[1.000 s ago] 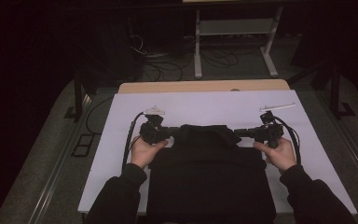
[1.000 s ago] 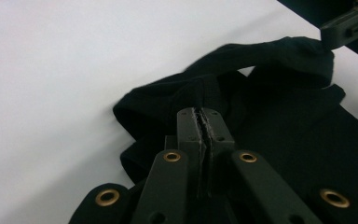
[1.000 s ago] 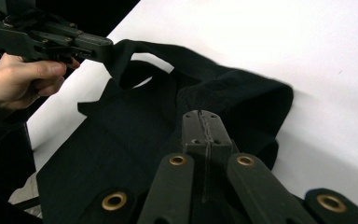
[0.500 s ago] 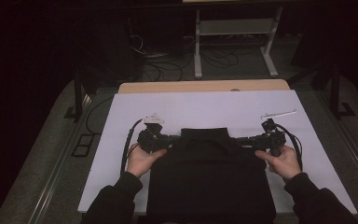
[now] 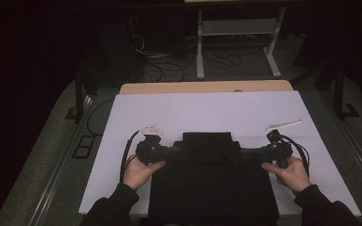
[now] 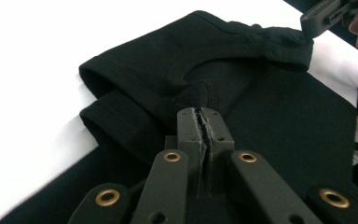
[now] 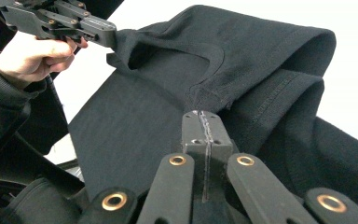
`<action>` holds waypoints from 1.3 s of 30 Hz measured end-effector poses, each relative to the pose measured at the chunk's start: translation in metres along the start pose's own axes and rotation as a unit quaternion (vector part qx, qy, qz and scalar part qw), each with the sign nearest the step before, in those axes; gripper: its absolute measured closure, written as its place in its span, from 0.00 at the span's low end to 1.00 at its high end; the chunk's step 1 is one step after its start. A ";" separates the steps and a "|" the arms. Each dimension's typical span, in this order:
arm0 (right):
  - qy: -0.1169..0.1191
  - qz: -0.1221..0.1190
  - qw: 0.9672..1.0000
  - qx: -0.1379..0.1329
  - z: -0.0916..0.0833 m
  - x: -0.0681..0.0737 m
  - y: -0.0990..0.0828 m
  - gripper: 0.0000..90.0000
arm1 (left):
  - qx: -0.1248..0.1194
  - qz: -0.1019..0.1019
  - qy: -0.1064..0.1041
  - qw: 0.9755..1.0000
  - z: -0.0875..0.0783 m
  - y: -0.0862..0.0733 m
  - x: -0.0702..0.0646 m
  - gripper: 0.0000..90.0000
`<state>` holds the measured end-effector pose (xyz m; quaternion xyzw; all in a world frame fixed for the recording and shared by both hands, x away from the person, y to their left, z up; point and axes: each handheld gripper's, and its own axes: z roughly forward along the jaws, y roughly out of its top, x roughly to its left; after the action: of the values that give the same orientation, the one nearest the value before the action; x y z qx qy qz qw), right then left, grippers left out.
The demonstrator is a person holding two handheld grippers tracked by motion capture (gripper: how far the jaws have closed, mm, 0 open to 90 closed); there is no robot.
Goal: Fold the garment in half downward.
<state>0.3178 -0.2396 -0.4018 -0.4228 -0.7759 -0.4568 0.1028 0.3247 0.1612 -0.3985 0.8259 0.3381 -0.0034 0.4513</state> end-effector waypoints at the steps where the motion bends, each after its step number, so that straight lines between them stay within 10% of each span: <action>1: 0.001 0.002 1.000 0.000 -0.001 0.001 -0.001 0.99 | -0.001 0.001 -0.001 1.000 -0.001 -0.001 -0.002 0.96; 39: 0.037 0.000 0.997 0.065 -0.003 0.023 -0.040 0.99 | 0.035 0.002 -0.041 0.999 -0.022 -0.043 -0.024 0.96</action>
<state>0.2729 -0.2381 -0.4130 -0.3984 -0.7994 -0.4209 0.1585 0.2755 0.1802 -0.4101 0.8409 0.3172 -0.0478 0.4358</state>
